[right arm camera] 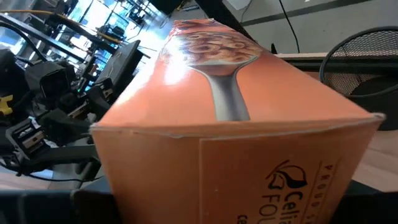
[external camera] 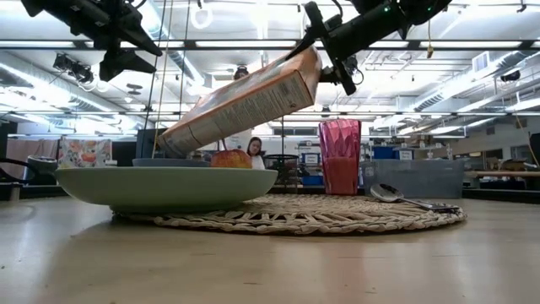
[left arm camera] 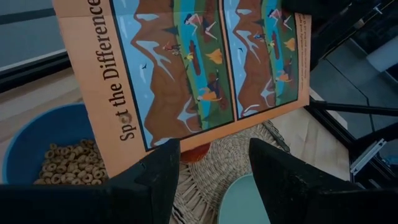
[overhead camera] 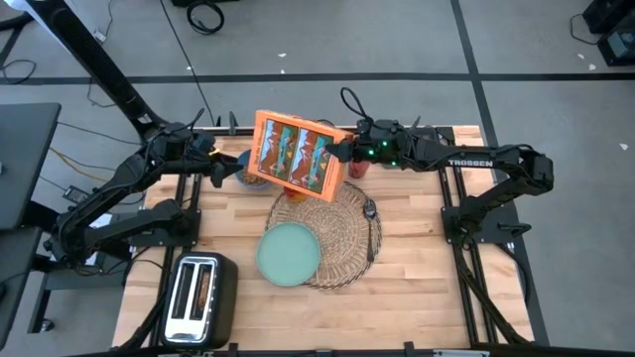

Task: Arrange a breakfast setting
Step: Pour the cereal from the orange cereal box into the blue bowl

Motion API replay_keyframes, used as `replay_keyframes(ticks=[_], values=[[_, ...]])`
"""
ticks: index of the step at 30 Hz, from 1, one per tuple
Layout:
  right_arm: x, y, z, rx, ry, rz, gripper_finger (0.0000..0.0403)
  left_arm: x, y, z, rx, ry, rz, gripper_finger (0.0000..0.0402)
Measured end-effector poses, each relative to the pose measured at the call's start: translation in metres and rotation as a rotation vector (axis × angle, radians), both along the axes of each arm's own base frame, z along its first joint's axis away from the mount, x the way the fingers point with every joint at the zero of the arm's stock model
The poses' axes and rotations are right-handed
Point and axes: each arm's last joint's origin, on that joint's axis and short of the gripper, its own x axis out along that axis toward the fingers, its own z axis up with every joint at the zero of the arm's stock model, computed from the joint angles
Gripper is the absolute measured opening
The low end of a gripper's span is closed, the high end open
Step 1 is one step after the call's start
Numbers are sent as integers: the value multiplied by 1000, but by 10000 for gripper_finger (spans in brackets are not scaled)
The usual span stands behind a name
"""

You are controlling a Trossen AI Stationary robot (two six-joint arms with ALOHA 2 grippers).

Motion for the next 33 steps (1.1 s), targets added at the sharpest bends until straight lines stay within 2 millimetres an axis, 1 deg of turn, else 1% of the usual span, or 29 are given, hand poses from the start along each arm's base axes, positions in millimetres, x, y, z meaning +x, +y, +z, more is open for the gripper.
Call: replay_keyframes(ticks=[3,12,17,21,33], values=[[0,2,0,14,-2,3,247,0,0,0,1,0,-1,198],[1,4,1,-32,2,29,247,1,1,2,14,-18,0,198],[2,4,5,-150,6,66,247,1,1,3,23,-29,1,198],[2,4,2,-227,63,99,247,1,1,4,28,-35,0,198],[3,4,6,-515,133,188,247,2,2,6,40,-57,4,198]])
